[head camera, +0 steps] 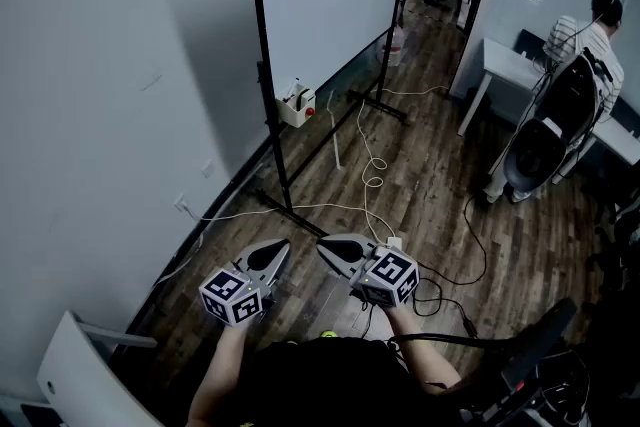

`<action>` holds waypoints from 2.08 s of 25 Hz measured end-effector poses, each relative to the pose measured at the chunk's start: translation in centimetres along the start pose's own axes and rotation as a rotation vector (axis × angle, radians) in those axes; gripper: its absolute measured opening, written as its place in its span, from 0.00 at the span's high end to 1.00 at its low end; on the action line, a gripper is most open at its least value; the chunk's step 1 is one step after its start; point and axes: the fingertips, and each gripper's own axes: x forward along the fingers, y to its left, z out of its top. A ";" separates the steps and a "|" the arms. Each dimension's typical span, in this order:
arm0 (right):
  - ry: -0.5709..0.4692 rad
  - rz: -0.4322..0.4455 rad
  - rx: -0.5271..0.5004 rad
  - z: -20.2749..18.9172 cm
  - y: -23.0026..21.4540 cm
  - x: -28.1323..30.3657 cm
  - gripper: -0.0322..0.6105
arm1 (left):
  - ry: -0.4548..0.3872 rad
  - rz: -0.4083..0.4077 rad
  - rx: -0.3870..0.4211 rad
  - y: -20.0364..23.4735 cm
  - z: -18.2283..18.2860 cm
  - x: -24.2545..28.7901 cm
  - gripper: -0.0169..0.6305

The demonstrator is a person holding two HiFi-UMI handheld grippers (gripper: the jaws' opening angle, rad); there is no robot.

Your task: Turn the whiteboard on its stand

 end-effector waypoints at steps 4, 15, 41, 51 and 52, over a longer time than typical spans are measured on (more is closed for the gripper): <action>-0.003 0.004 0.009 -0.1 -0.2 0.2 0.92 | 0.000 0.002 -0.003 0.1 -0.1 0.1 0.98; -0.023 0.023 0.031 -0.3 -0.6 0.2 0.92 | -0.003 0.025 -0.012 0.2 -0.1 0.4 0.98; 0.022 0.046 0.063 -2.2 -3.5 1.2 0.92 | -0.017 0.071 -0.036 2.7 0.0 2.1 0.98; 0.026 0.027 0.061 -1.3 -6.6 3.4 0.92 | -0.033 0.040 -0.028 5.7 1.4 4.7 0.98; 0.023 0.025 0.061 -1.1 -6.8 3.8 0.92 | -0.031 0.038 -0.026 6.0 1.5 4.8 0.98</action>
